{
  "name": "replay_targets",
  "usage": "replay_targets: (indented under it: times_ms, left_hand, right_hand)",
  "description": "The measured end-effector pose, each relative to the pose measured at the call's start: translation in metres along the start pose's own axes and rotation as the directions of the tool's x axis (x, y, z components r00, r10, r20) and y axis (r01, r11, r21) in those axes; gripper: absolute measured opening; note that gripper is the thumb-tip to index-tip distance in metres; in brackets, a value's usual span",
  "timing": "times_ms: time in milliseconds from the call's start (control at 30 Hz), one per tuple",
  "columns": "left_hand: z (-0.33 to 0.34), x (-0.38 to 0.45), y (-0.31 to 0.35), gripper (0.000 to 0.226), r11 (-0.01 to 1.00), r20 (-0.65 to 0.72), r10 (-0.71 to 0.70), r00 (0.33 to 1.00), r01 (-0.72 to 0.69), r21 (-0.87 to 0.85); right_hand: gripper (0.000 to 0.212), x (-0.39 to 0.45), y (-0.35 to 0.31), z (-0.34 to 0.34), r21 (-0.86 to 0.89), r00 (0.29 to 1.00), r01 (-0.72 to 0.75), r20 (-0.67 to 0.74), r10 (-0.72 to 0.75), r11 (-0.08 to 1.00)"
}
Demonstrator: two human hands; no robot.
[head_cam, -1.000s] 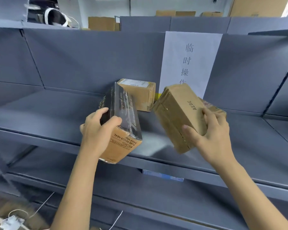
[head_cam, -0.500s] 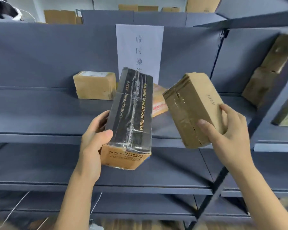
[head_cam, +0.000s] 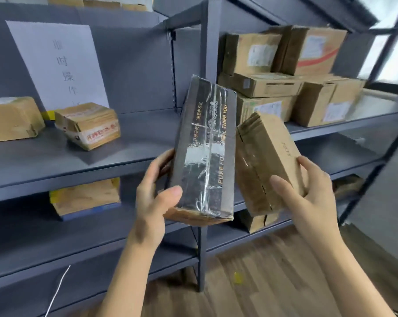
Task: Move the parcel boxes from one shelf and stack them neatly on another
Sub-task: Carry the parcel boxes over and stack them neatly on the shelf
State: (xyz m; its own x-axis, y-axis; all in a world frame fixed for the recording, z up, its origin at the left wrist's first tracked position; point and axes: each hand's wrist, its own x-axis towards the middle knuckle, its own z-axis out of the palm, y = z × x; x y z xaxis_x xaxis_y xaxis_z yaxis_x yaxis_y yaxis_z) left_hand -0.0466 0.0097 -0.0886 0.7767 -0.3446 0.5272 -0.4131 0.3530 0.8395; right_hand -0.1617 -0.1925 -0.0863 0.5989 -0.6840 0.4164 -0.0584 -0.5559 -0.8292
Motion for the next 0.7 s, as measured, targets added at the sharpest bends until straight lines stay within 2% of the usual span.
replay_targets:
  times_ms: [233,333,467,700]
  left_hand:
    - [0.103,-0.013,-0.028,0.074,0.997,0.143,-0.066,0.988,0.073,-0.041]
    - [0.136,-0.017,-0.042,0.073,0.995,0.208,-0.075,0.975,0.086,-0.047]
    - [0.171,0.002,-0.058,0.072,0.994,0.286,-0.068,0.956,0.089,-0.061]
    - [0.240,0.049,-0.092,0.081,0.978,0.438,-0.042,0.898,0.127,-0.166]
  right_hand:
    - [0.089,-0.015,0.045,-0.070,-0.019,0.978,-0.126,-0.168,0.121,0.992]
    - [0.091,-0.017,0.059,-0.089,-0.013,0.965,-0.165,-0.209,0.158,0.986]
    - [0.101,-0.002,0.076,-0.108,0.002,0.938,-0.192,-0.294,0.184,0.981]
    - [0.094,0.052,0.107,-0.134,-0.005,0.877,-0.204,-0.446,0.180,0.979]
